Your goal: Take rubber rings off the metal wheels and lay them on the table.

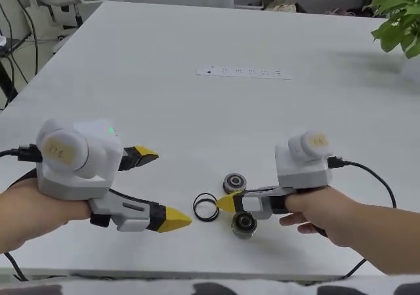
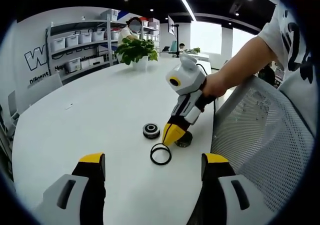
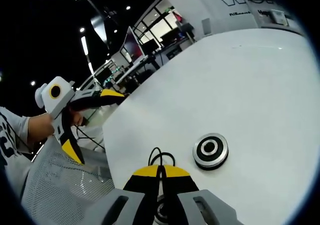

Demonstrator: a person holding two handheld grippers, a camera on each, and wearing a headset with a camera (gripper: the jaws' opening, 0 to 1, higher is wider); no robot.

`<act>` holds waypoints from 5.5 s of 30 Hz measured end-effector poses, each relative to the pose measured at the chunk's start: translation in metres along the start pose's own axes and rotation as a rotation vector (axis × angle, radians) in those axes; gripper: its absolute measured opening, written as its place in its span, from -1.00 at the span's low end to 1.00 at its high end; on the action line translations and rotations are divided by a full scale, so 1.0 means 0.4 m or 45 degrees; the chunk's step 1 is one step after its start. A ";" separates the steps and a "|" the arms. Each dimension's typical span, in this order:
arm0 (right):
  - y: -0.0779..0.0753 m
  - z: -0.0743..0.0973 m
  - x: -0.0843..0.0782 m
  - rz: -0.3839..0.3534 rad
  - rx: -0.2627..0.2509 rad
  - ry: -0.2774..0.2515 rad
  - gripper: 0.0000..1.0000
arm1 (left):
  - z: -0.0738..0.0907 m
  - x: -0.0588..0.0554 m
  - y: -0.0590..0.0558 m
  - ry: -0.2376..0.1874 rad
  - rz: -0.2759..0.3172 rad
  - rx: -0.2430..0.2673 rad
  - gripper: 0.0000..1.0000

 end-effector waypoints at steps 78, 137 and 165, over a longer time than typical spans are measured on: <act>-0.099 0.132 0.089 0.333 -0.233 -0.144 -0.18 | -0.131 0.019 0.048 0.054 0.024 -0.079 0.34; -0.131 0.094 0.049 0.535 -0.279 -0.027 -0.13 | -0.328 0.027 0.010 0.150 -0.075 -0.253 -0.40; -0.132 0.091 0.048 0.538 -0.277 -0.032 -0.14 | -0.352 0.025 0.026 0.176 -0.096 -0.203 -0.78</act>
Point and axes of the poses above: the centre of the closed fingertips' face, and the gripper's own axes: z roughly backward along the fingers, y roughly to its left, x roughly out of its top, the point moved 2 cm from there along z, roughly backward along the fingers, and after that the axes turned 12 degrees about -z, right-handed, at the moved point
